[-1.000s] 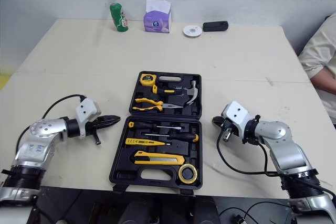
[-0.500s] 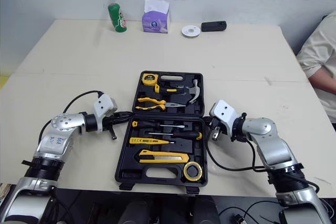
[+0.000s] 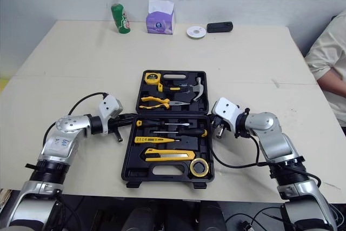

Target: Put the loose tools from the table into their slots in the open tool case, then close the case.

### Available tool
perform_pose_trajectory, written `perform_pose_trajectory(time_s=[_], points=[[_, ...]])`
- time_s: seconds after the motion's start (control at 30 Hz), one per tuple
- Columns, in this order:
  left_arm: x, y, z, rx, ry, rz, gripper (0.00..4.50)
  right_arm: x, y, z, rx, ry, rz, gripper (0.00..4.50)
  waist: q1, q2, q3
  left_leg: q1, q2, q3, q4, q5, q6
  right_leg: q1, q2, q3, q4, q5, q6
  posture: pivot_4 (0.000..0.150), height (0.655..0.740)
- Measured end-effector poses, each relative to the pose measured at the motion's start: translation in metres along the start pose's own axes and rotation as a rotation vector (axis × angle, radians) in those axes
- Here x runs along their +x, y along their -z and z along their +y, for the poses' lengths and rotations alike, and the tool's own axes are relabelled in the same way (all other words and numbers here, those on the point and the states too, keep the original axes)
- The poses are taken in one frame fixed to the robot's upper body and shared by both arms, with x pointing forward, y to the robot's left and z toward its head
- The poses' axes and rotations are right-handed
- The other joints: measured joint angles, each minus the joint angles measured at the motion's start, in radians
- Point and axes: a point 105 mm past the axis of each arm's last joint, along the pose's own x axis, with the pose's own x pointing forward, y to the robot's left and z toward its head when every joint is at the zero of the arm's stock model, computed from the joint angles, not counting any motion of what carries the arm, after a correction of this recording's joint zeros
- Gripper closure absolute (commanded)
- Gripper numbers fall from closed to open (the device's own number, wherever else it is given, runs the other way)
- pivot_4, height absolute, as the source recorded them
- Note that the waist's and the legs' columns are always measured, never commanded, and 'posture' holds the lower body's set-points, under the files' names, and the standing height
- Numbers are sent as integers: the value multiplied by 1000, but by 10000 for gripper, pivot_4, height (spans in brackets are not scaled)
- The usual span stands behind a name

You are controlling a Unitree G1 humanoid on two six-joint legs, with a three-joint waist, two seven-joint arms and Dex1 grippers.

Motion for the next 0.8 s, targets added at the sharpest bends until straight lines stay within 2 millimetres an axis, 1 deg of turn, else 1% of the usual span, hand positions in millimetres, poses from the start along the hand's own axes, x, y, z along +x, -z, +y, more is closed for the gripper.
perform_pose_trajectory(time_s=[0.37, 0.43, 0.5, 0.57, 0.6, 0.63, 0.7, 0.73, 0.8], points=[[-1, 0, 2, -11, -16, -5, 44782, -2, 3, -5, -42, 53, 28, 45000, 1, 0, 0, 0, 0, 0, 0, 0, 0, 0, -1, 0, 0, 0, 0, 1500, 7316], [-5, 2, 3, -34, -25, -6, 44782, -8, 8, -11, -36, 90, 45, 45000, 1, 0, 0, 0, 0, 0, 0, 0, 0, 0, 0, 0, 0, 0, 0, 1500, 7316], [-14, 5, 8, -60, -50, -1, 44782, -18, 15, -18, -7, 128, 69, 45000, 1, 0, 0, -1, 0, -1, 0, 0, 0, 0, 0, 0, -1, 0, 0, 1500, 7316], [-31, 12, 17, -138, -115, 2, 44782, -33, 24, -21, 69, 162, 85, 45000, 1, 0, 0, -1, 0, -1, 0, 0, 0, 0, 0, -1, -1, 0, 0, 1500, 7316], [-37, 13, 21, -178, -143, 0, 38607, -38, 27, -22, 100, 172, 92, 41822, 1, 0, 0, -1, 0, -1, 0, 0, 0, 0, 0, -1, -1, 0, 0, 1500, 7316], [-44, 12, 25, -259, -172, -20, 35865, -43, 29, -23, 163, 188, 91, 38127, 1, 0, 1, -2, 0, -2, 0, 0, 0, 0, 0, -1, -1, 0, 0, 1500, 7316], [-51, 3, 28, -340, -197, -60, 27123, -48, 28, -23, 250, 195, 77, 30050, 1, -1, 2, -2, 0, -3, 0, 0, 0, 0, -1, -1, -1, 0, 0, 1500, 7316], [-52, -6, 28, -377, -194, -83, 22767, -49, 23, -23, 294, 194, 59, 25165, 2, -1, 2, -2, 0, -3, 0, 0, 0, 0, -1, -1, -1, 0, 0, 1500, 7316], [-49, -26, 29, -420, -186, -124, 13322, -47, 8, -26, 348, 191, 14, 15036, 2, -1, 2, -2, 0, -3, 0, 0, 0, 0, -1, -1, -1, 0, 0, 1500, 7316]])
